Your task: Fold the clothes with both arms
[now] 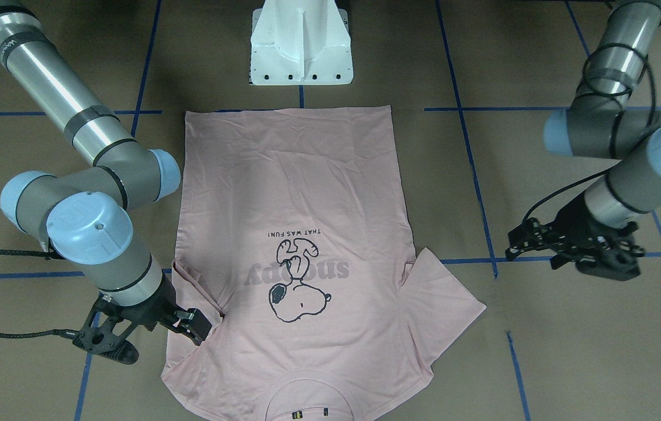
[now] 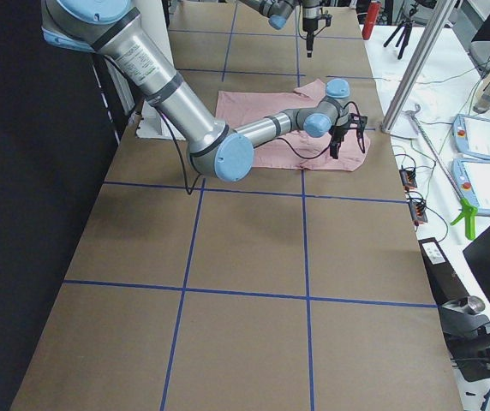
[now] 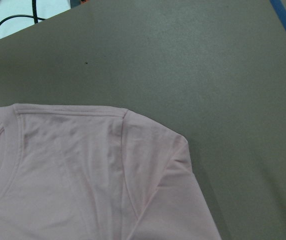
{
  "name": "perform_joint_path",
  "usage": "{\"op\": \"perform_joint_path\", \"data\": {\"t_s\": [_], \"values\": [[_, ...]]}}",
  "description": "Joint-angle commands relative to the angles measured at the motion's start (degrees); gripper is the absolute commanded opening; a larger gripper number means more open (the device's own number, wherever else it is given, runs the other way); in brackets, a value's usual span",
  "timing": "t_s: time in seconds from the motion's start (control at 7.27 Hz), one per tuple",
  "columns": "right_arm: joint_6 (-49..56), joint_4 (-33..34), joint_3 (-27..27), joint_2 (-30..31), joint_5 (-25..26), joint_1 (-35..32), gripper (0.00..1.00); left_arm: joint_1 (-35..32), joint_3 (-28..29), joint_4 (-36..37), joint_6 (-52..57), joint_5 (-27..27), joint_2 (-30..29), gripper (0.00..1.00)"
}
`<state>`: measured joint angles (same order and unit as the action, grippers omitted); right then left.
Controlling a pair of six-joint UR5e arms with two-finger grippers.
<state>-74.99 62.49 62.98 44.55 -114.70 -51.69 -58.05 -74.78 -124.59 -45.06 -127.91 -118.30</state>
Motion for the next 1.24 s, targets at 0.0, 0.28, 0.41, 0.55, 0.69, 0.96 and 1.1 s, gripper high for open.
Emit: {"op": "perform_joint_path", "data": {"t_s": [0.0, 0.28, 0.41, 0.55, 0.69, 0.96, 1.1], "values": [[3.6, -2.3, 4.0, 4.8, -4.3, -1.2, 1.00, 3.5, 15.1, -10.5, -1.9, 6.1, -6.9, 0.92], [4.4, -6.0, 4.1, 6.8, -5.9, -1.8, 1.00, 4.0, 15.6, -10.7, -1.9, 6.4, -7.0, 0.72], [4.4, -6.0, 4.1, 6.9, -5.8, -1.8, 1.00, 4.3, 15.6, -10.7, -1.9, 6.4, -7.0, 0.66], [4.5, -6.0, 4.1, 7.0, -5.9, -1.8, 1.00, 4.6, 15.6, -10.7, -1.9, 6.8, -7.4, 0.65], [4.5, -6.0, 4.1, 7.1, -5.9, -1.8, 1.00, 4.7, 15.9, -10.7, -1.9, 8.2, -7.6, 0.64], [4.5, -6.0, 4.1, 7.8, -5.8, -1.8, 1.00, 4.9, 17.4, -10.7, -1.9, 8.4, -8.9, 0.52], [4.7, -6.0, 3.8, 8.5, -5.8, -1.7, 1.00, 4.9, 18.3, -10.7, -1.9, 8.4, -9.7, 0.49]]}}
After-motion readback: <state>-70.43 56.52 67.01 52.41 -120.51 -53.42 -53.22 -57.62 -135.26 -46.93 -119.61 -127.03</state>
